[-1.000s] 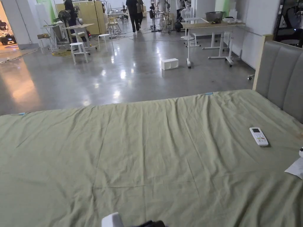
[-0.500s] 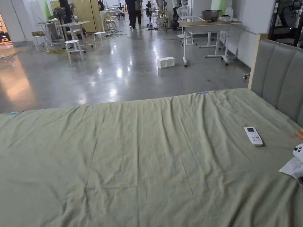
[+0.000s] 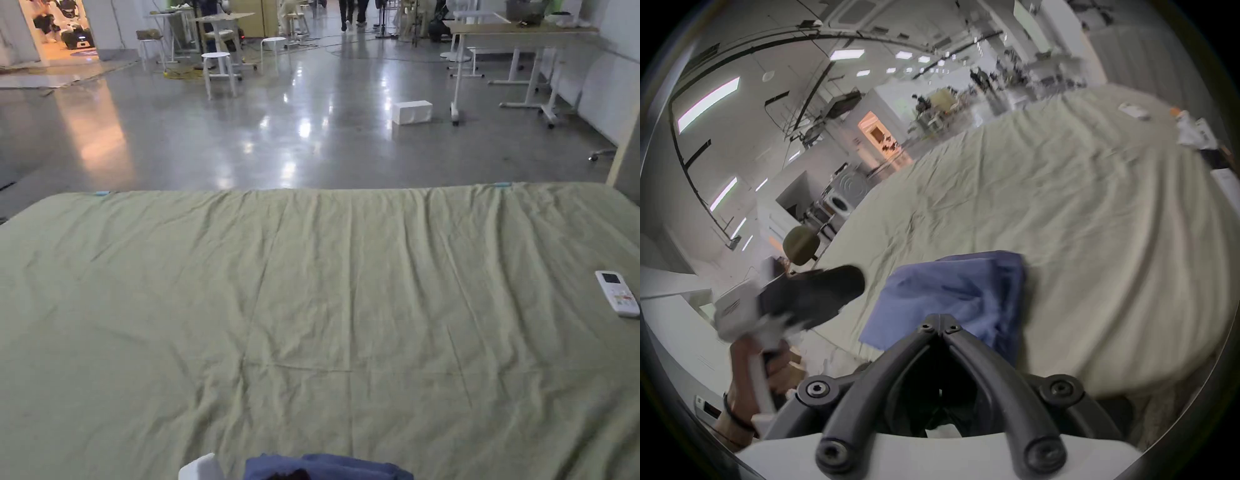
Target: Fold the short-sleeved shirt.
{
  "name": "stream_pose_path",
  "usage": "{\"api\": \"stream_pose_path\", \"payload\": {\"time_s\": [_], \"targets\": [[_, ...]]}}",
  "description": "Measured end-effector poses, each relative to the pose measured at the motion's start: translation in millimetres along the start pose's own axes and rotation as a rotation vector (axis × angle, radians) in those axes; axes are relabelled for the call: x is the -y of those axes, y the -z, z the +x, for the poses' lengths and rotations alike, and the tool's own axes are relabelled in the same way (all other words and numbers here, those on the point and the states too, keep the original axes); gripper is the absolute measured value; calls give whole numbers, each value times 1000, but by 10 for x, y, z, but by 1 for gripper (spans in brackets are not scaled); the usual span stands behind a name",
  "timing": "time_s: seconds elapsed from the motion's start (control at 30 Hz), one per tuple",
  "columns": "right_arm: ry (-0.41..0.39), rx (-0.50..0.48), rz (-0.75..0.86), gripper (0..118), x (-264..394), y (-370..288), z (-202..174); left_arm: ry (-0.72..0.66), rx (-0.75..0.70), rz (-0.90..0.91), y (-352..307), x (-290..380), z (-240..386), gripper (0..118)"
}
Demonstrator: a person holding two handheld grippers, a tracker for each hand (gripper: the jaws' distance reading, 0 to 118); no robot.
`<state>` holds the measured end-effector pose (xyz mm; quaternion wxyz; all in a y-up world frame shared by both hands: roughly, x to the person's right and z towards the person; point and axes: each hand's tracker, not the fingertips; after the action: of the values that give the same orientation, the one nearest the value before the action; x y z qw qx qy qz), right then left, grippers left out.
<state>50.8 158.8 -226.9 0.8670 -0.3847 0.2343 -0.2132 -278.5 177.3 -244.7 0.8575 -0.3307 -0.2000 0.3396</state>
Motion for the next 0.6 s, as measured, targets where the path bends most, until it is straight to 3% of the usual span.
{"api": "stream_pose_path", "payload": {"time_s": [0.07,0.1,0.13,0.17,0.2,0.23,0.3,0.4,0.53,0.6], "targets": [[13,30,-57,0,-124,431,37,26,-55,-6,-106,-22,-91,2],[15,84,-107,0,-178,645,81,39,-78,-10,-156,-30,-152,10],[7,158,-164,0,-205,819,130,47,-82,-14,-194,-38,-200,35],[-4,305,-240,0,-208,937,169,56,-96,-17,-220,-45,-241,61],[-63,357,-318,0,-160,1065,269,64,-106,-24,-231,-58,-304,86],[-82,257,-277,0,-106,1085,357,67,-112,-41,-215,-76,-376,110],[42,233,-223,0,-126,941,369,59,-127,-75,-150,-99,-507,113],[-46,251,-217,0,-66,941,320,-23,-47,-98,-11,-173,-761,115],[-40,265,-227,0,-102,952,277,-206,56,-169,373,-253,-1071,115],[-41,262,-239,0,-121,959,288,-215,50,-248,619,-260,-1126,114]]}}
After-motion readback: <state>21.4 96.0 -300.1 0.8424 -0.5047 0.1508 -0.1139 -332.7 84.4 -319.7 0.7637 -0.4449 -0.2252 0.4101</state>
